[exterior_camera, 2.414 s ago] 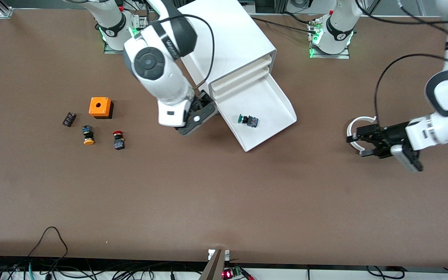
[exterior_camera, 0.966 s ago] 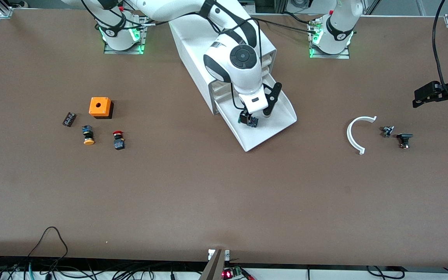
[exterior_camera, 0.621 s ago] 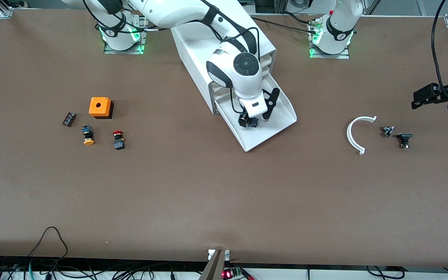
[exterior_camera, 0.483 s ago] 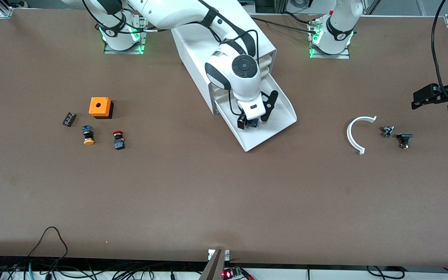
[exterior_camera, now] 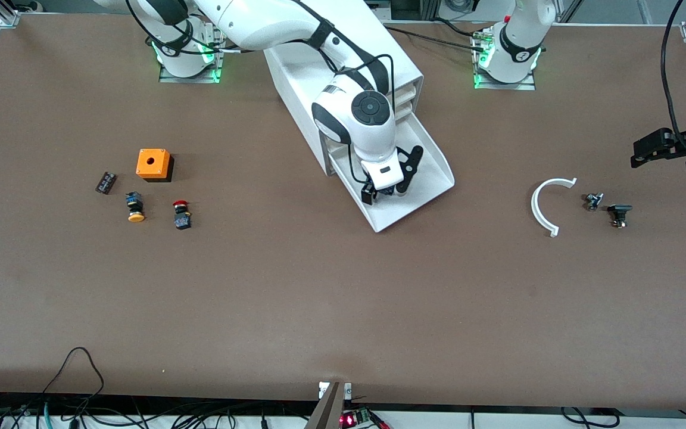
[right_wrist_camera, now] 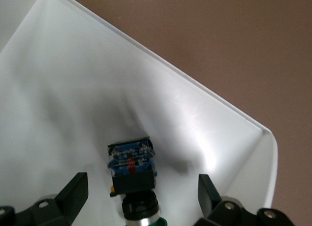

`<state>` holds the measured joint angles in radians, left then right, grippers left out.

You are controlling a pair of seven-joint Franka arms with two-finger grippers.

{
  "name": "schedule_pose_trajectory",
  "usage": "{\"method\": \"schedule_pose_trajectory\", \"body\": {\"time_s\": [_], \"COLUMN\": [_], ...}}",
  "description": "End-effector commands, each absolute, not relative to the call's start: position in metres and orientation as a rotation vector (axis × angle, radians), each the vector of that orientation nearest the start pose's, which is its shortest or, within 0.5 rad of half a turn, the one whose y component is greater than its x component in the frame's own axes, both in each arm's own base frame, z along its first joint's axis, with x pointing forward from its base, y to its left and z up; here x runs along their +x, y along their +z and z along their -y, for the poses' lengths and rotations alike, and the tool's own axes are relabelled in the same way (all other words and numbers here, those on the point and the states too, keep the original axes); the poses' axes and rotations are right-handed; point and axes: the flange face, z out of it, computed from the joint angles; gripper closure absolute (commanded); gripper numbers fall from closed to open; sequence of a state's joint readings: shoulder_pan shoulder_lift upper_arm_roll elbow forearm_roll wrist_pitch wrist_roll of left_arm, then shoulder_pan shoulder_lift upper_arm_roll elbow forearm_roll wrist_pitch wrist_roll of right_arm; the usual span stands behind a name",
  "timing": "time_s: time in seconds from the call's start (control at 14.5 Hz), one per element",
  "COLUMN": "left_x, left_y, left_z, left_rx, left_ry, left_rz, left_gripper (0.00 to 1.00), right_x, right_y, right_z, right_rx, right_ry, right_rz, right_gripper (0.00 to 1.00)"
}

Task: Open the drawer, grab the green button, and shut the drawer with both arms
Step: 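Lower the right gripper onto the green-capped button inside the drawer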

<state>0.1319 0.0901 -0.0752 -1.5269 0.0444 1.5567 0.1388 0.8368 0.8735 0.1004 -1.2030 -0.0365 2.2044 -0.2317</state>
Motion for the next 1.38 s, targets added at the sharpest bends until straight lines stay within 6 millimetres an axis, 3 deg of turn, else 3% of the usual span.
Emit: {"method": "schedule_pose_trajectory", "body": {"time_s": [0.0,0.83,1.1,1.31], "left_x": [0.581,0.587,0.588,0.589], "left_y": [0.595,0.589,0.589,0.586], "left_z": [-0.040,-0.040,-0.039,-0.039], "left_rx": [-3.092,-3.095,-3.100,-3.100], "left_ry": [0.087,0.080,0.072,0.079], "left_rz": [-0.117,-0.121,-0.123,-0.121], "left_gripper": [0.00,0.00,0.00,0.00], "right_x": [0.460,0.463,0.464,0.464], "right_y": [0.262,0.243,0.242,0.241], "right_z": [-0.623,-0.613,-0.611,-0.611], "right_rx": [-2.544,-2.562,-2.564,-2.569], "right_ry": [-0.192,-0.143,-0.135,-0.135], "right_rz": [1.694,1.695,1.704,1.706], "right_gripper": [0.00,0.04,0.24,0.45]}}
